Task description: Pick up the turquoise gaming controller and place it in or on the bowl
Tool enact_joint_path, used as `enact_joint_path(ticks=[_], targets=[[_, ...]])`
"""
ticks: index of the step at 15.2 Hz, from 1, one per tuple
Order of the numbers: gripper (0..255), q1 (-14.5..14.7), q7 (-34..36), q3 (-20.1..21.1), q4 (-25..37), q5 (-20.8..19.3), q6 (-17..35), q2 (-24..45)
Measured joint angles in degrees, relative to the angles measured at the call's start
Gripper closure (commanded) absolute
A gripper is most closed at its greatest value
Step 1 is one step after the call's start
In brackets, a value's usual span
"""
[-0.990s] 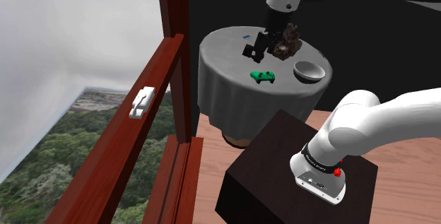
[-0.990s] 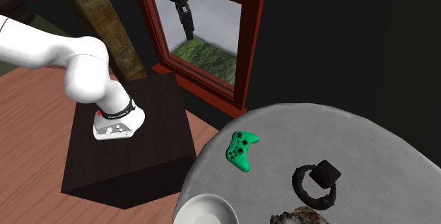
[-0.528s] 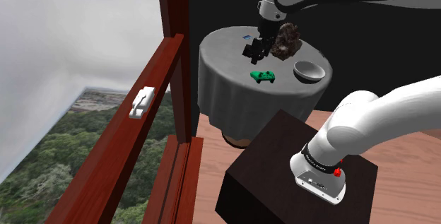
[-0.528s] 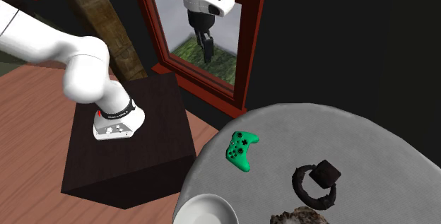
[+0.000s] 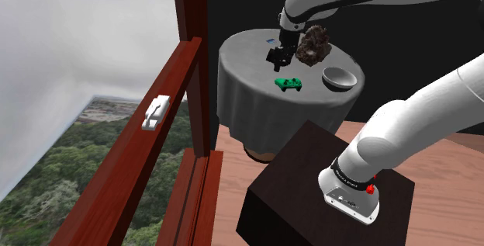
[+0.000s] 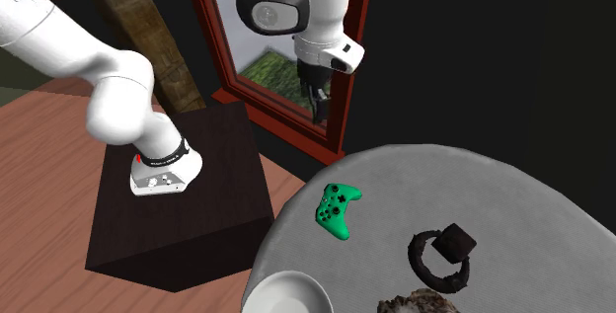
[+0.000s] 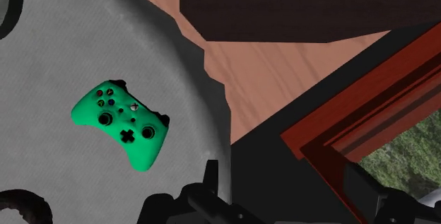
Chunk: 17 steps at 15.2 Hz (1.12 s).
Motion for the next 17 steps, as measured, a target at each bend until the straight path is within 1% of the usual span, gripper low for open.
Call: enact_joint_path(ticks=[5, 7, 12, 17], targets=[[0, -1.18, -4.72, -3.02, 4.37, 0.84, 4.17, 10.17], [0, -1.69, -6.72, -4.0, 7.21, 1.71, 5.42, 14.98], [0, -3.92, -12.2, -5.9, 15.13, 4.22, 6.84, 26.23], [0, -6.66, -16.42, -6.39, 23.13, 6.77, 7.43, 36.66]])
